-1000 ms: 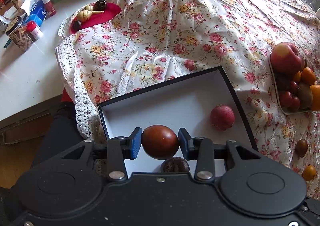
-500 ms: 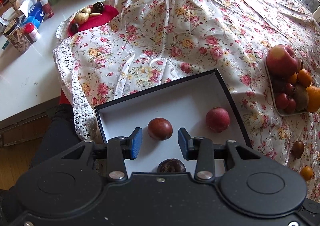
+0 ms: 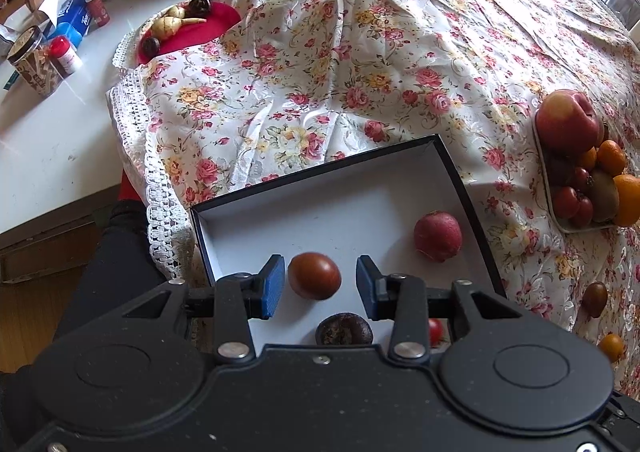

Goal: Organize fruits
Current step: 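Carry the plum and tomato into the white box and open both tools, then move both open tools from the box back to the loose fruits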

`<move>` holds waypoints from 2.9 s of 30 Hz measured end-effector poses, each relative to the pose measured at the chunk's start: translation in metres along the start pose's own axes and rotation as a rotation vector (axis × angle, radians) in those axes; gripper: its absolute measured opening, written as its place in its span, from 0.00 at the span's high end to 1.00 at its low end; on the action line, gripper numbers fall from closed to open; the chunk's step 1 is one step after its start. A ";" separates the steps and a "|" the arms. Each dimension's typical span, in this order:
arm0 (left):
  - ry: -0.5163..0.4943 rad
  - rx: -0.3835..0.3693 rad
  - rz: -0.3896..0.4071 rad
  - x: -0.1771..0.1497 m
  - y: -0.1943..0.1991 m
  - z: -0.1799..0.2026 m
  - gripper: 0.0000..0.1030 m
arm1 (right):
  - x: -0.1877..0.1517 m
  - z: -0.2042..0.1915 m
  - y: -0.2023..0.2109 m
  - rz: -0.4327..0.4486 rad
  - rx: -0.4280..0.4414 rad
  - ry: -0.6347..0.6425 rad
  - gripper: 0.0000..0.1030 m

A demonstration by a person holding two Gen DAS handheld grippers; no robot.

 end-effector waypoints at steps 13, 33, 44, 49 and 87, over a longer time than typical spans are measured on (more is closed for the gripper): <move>-0.004 0.003 -0.018 -0.001 -0.002 0.000 0.54 | -0.017 0.004 -0.002 -0.052 -0.019 0.010 0.63; -0.029 -0.007 -0.064 -0.009 -0.006 0.004 0.54 | -0.043 0.012 0.001 -0.165 -0.007 -0.014 0.63; -0.102 -0.003 -0.081 -0.017 -0.007 0.017 0.54 | -0.046 0.072 0.031 -0.133 -0.068 -0.099 0.63; -0.132 0.008 -0.076 -0.019 -0.007 0.021 0.54 | -0.040 0.129 0.041 -0.062 -0.169 -0.208 0.63; -0.536 -0.166 0.022 -0.052 0.005 0.153 0.54 | -0.014 0.240 -0.011 0.026 -0.232 -0.409 0.71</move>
Point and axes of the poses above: each gripper's, at about its wrist camera, not at the fingertips, and y roughly against the way its jaws point, z to its right, x to its top, the point moved 8 cm from there along -y, roughly the way its jaws point, and after that the axes turned 11 degrees about -x, right-handed, at the moved point
